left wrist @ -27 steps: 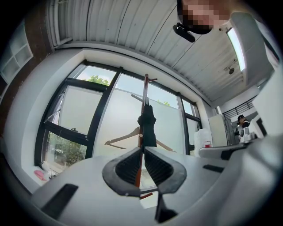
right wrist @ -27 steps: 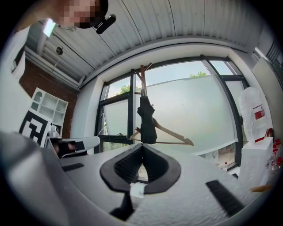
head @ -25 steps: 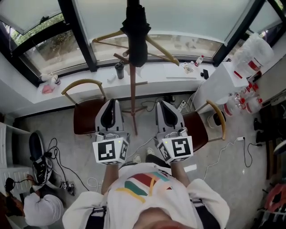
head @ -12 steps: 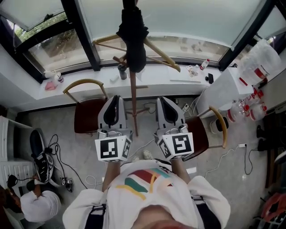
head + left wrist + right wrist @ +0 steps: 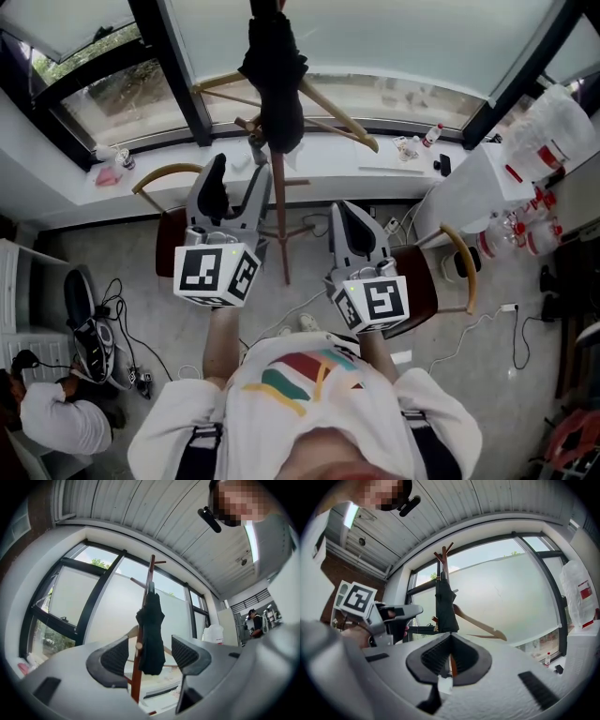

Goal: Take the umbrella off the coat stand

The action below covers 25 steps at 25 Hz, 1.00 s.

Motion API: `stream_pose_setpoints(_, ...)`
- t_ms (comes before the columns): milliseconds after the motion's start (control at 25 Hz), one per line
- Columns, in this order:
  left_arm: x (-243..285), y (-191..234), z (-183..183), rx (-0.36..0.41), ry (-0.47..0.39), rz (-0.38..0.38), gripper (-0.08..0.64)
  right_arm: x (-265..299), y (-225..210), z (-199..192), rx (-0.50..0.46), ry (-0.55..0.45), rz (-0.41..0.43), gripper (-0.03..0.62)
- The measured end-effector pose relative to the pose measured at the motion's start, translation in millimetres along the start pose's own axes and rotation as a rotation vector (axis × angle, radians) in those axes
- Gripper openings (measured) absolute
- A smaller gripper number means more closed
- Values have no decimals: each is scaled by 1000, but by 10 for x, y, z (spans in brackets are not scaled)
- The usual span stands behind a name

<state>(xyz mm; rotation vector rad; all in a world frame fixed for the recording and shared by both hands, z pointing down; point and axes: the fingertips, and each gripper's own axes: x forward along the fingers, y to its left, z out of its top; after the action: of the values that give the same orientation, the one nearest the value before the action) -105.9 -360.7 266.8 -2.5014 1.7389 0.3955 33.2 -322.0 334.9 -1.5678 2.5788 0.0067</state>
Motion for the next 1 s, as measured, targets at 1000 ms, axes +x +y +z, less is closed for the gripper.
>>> stream_pose_setpoints(1000,1263,-108,39,9,298,-235,326,-88,-94,46,8,-28,-35,0)
